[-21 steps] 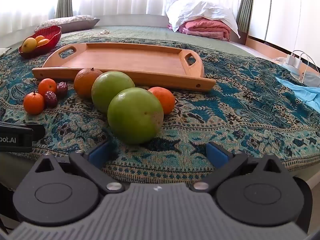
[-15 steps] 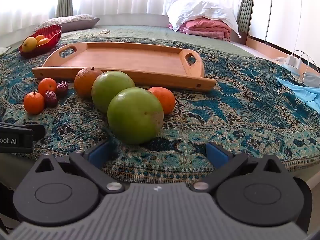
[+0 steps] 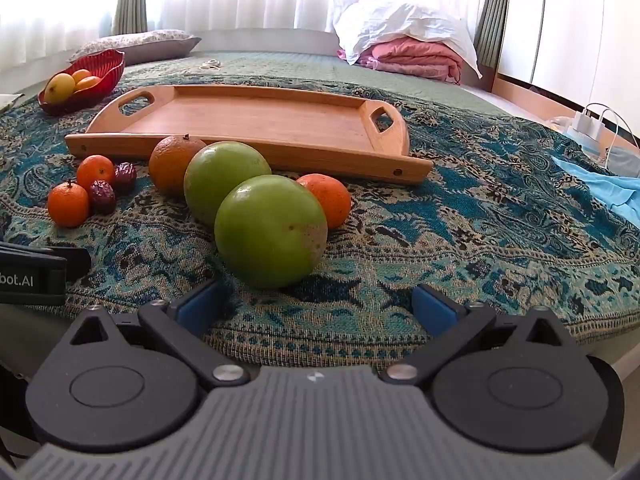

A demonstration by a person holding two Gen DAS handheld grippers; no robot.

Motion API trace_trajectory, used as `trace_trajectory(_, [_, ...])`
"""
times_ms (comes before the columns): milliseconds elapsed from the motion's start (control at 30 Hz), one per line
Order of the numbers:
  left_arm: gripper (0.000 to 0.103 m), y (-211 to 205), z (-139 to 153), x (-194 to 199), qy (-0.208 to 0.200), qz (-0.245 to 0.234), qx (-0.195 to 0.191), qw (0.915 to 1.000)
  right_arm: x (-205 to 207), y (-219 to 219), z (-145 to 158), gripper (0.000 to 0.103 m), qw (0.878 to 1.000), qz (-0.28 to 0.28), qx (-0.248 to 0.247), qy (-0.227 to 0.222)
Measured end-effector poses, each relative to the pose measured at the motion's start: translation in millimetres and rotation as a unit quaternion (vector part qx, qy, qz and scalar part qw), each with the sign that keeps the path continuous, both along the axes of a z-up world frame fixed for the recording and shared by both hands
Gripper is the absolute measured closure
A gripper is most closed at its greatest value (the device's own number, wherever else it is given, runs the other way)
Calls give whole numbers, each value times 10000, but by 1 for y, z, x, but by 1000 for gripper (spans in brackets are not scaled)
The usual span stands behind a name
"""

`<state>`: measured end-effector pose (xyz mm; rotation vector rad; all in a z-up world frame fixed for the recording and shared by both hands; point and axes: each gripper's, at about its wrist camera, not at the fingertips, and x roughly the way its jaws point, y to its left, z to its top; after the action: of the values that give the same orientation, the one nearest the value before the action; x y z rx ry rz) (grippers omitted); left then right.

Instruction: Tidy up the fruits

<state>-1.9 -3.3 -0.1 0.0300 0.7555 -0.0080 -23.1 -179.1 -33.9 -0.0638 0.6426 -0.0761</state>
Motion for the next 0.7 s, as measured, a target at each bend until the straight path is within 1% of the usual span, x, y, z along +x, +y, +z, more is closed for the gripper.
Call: trace_trajectory(700, [0, 0, 0, 0, -9, 7, 4, 10000, 0, 0, 0, 0, 10000, 3, -14, -6])
